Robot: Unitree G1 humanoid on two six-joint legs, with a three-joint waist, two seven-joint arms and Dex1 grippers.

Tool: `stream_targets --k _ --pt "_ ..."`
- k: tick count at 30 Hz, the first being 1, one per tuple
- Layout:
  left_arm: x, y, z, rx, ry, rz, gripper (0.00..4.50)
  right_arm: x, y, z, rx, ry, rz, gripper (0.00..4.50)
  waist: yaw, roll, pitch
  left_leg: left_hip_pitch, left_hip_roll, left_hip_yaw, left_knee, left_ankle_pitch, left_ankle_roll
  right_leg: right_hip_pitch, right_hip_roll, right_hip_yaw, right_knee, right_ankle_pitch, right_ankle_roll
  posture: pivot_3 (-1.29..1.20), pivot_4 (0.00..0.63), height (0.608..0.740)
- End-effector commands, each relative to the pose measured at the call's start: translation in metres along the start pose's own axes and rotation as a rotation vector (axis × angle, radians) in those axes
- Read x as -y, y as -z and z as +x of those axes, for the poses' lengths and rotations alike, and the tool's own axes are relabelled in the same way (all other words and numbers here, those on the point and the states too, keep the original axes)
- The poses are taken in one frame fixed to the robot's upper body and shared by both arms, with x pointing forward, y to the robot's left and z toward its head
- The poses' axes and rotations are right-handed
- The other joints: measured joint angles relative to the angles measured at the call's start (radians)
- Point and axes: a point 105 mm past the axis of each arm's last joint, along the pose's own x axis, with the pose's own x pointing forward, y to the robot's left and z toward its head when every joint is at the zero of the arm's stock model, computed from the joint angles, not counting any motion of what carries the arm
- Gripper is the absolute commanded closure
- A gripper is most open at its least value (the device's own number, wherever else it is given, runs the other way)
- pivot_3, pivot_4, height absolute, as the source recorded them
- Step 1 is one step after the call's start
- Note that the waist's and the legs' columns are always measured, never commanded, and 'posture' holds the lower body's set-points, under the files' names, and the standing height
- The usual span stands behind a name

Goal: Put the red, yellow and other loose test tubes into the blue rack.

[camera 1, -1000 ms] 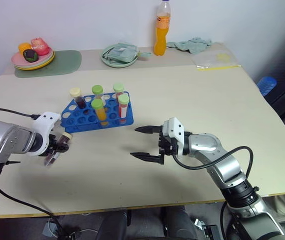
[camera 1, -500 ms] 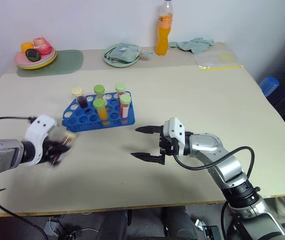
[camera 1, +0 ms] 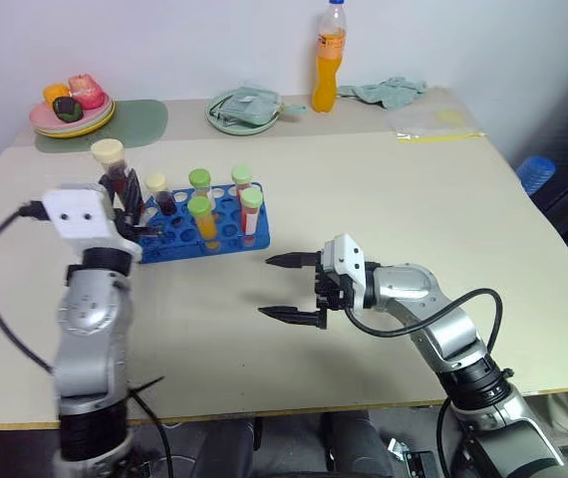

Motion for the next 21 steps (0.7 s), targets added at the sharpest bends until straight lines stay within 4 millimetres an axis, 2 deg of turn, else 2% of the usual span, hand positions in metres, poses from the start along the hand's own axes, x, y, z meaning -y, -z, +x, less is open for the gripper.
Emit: stream_targets --k 1,10,21 --pt "0.005 0.005 -0.002 0.043 -0.049 0.052 3.73 0.0 -0.012 0.002 0.035 -0.007 -0.041 0.28 -0.001 0.0 0.0 0.0 0.0 0.0 0.0 0.0 0.0 0.0 0.0 0.0 0.0 0.0 0.0 0.0 0.15 0.74" --pt "0.013 0.036 0.002 -0.046 -0.026 0.095 3.73 0.001 -0.012 0.0 0.037 0.028 -0.035 0.28 -0.002 0.0 0.0 0.0 0.0 -0.001 0.0 0.0 0.0 0.0 0.001 0.0 0.0 0.0 0.0 0.0 0.15 0.74" --pt "0.025 0.045 0.005 -0.069 0.001 0.027 3.73 0.002 -0.012 0.001 0.041 0.035 -0.033 0.28 -0.001 0.0 0.0 0.0 0.0 -0.001 0.0 0.0 0.0 0.0 0.001 -0.001 0.0 0.0 0.0 0.0 0.15 0.74"
